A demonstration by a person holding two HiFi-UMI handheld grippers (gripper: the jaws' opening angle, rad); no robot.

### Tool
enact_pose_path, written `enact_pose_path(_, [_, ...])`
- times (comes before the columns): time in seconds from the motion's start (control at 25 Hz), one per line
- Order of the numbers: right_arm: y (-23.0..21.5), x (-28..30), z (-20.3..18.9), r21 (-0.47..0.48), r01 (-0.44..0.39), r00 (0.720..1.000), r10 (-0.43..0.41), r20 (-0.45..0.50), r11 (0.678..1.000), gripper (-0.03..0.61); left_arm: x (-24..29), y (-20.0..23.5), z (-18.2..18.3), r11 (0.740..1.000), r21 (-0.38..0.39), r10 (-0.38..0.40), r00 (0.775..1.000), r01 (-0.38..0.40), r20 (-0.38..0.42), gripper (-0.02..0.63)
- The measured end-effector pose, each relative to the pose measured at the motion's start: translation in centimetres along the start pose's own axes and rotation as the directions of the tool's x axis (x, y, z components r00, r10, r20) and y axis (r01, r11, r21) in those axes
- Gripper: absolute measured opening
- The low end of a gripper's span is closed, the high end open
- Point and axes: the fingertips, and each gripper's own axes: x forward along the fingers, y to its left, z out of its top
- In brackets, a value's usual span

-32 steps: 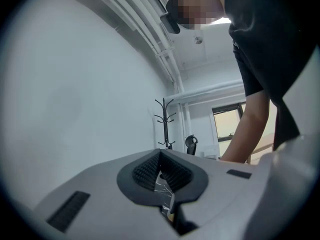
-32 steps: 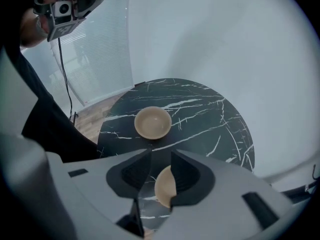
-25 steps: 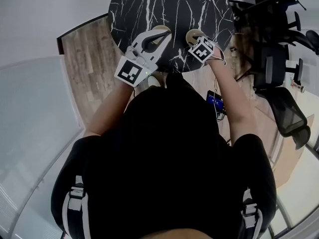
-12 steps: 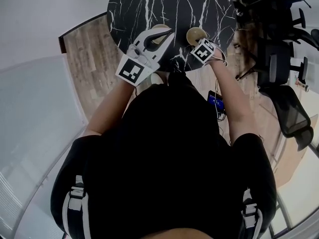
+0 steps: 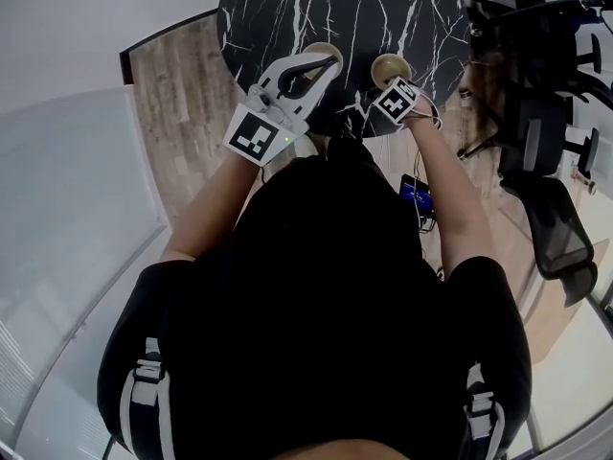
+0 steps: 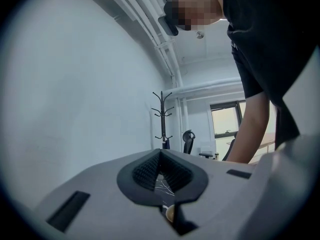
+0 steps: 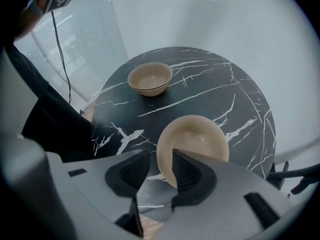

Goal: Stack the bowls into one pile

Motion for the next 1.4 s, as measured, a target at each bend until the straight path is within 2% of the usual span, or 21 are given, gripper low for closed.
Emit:
enact_pose_path(0.36, [0.0, 0.9, 0.1, -0.014, -0.013, 0.999, 0.013, -0.031, 1.000, 0.033, -1.2, 1.1, -0.6, 0.999, -0.014, 0.040, 0.999, -0.040, -0.012, 0.005])
enact_pose_path(1.12, [-0.5, -2.4, 3.1, -0.091, 0.080, 0.997, -0.078, 0.021, 0.993, 0.006, -3.6, 1.4, 0.5, 0.997, -0.026, 0.074, 0.997, -0.073, 0.029, 0.005])
enact_pose_path(1.4, [0.1, -4.4, 5.5, -0.129, 0.119, 0.992, -0.113, 0.054, 0.984, 0.006, -5.8, 1.5, 1.4, 0.995, -0.015, 0.096, 0.994, -0.095, 0.050, 0.005])
